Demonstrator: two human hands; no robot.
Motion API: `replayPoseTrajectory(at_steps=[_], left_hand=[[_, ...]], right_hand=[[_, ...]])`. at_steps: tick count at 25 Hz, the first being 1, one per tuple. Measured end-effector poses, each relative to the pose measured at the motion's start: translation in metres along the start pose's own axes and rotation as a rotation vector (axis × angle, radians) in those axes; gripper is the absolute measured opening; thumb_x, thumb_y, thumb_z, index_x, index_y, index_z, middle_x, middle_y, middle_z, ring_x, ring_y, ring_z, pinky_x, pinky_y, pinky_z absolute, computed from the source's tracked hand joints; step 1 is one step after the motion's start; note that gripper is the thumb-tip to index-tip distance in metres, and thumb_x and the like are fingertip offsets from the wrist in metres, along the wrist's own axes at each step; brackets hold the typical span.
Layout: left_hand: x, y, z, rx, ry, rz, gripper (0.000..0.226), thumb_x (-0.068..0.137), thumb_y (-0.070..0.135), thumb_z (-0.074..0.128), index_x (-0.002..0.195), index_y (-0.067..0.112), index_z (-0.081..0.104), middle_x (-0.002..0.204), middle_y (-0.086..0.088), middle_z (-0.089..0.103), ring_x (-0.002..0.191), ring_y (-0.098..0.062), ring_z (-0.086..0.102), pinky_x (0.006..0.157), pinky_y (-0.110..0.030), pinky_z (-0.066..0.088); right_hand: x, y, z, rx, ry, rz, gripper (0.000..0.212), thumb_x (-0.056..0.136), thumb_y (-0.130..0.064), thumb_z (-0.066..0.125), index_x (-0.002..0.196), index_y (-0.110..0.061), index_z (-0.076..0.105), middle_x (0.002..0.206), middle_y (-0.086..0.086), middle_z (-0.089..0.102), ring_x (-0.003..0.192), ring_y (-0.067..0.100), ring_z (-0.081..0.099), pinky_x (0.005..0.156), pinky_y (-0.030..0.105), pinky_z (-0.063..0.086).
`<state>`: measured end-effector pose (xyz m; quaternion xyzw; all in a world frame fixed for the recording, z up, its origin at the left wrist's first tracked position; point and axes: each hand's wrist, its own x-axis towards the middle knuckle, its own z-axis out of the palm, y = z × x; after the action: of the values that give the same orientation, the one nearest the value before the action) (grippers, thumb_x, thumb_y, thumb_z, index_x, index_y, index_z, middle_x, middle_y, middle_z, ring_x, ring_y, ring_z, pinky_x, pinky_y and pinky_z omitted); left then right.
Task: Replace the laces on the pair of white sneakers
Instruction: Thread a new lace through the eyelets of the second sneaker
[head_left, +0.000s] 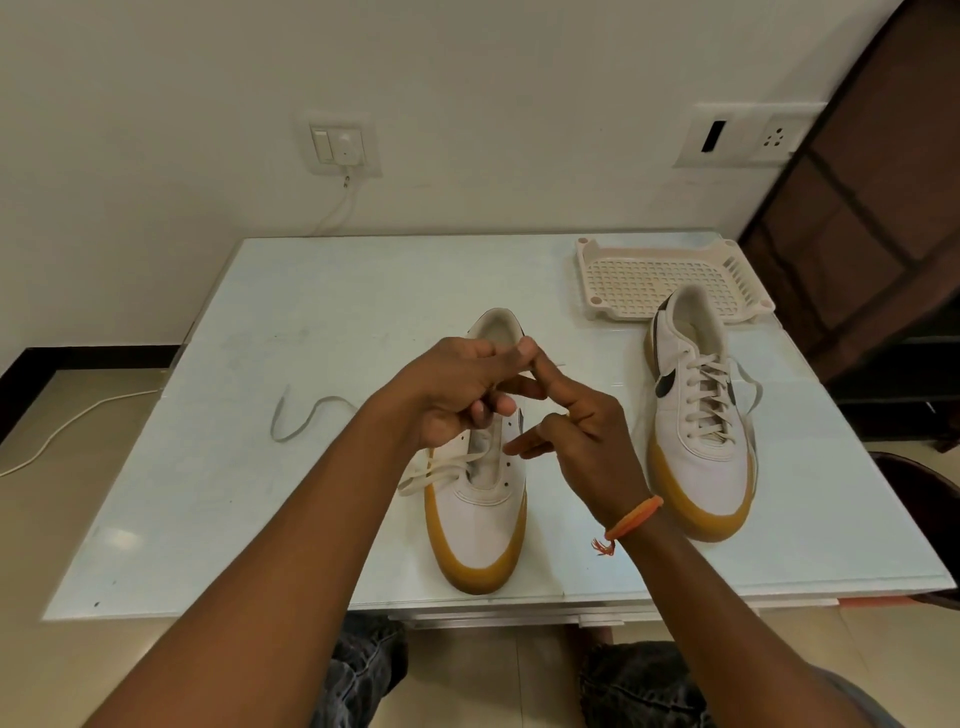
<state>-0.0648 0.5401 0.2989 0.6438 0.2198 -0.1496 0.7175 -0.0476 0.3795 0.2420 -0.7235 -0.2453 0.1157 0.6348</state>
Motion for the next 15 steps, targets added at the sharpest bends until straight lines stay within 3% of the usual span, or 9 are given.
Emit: replayPoseTrajectory(at_steps=[4,6,10,15], left_hand=[[0.001,-0.001,-0.013,-0.004,0.028,-0.096,0.019,0.086,0.021,0.071,0.099,0.006,0.072,0.088,-0.008,0.075,0.042,-0.002,0.043,0.037,-0.011,0.035],[0.001,-0.002,-0.019,0.079,0.049,-0.112,0.013,0.086,0.016,0.072,0.095,0.006,0.073,0.083,-0.009,0.074,0.042,-0.002,0.04,0.037,-0.012,0.034],[0.001,-0.004,-0.02,0.277,0.126,-0.08,0.014,0.086,0.012,0.07,0.094,0.002,0.073,0.071,-0.007,0.067,0.04,-0.005,0.041,0.037,-0.015,0.032],[0.001,-0.007,-0.017,0.443,0.089,-0.05,0.016,0.09,0.015,0.064,0.098,0.003,0.071,0.078,-0.006,0.068,0.04,-0.008,0.046,0.039,-0.017,0.032]], right_hand=[[0.0,0.0,-0.001,-0.011,-0.049,0.009,0.072,0.082,0.012,0.044,0.14,-0.03,0.05,0.125,-0.014,0.06,0.072,0.022,0.074,0.069,0.039,0.06],[0.002,0.001,-0.001,-0.002,-0.029,0.022,0.059,0.087,0.01,0.049,0.132,-0.028,0.058,0.122,-0.008,0.064,0.071,0.021,0.074,0.066,0.037,0.061],[0.005,0.004,-0.008,0.024,0.064,0.053,0.019,0.089,-0.008,0.067,0.104,-0.018,0.072,0.091,0.006,0.075,0.067,0.022,0.073,0.059,0.034,0.06],[0.008,0.013,-0.007,0.005,0.038,0.124,0.008,0.089,-0.007,0.066,0.091,-0.014,0.07,0.079,0.005,0.073,0.066,0.02,0.072,0.057,0.03,0.059]])
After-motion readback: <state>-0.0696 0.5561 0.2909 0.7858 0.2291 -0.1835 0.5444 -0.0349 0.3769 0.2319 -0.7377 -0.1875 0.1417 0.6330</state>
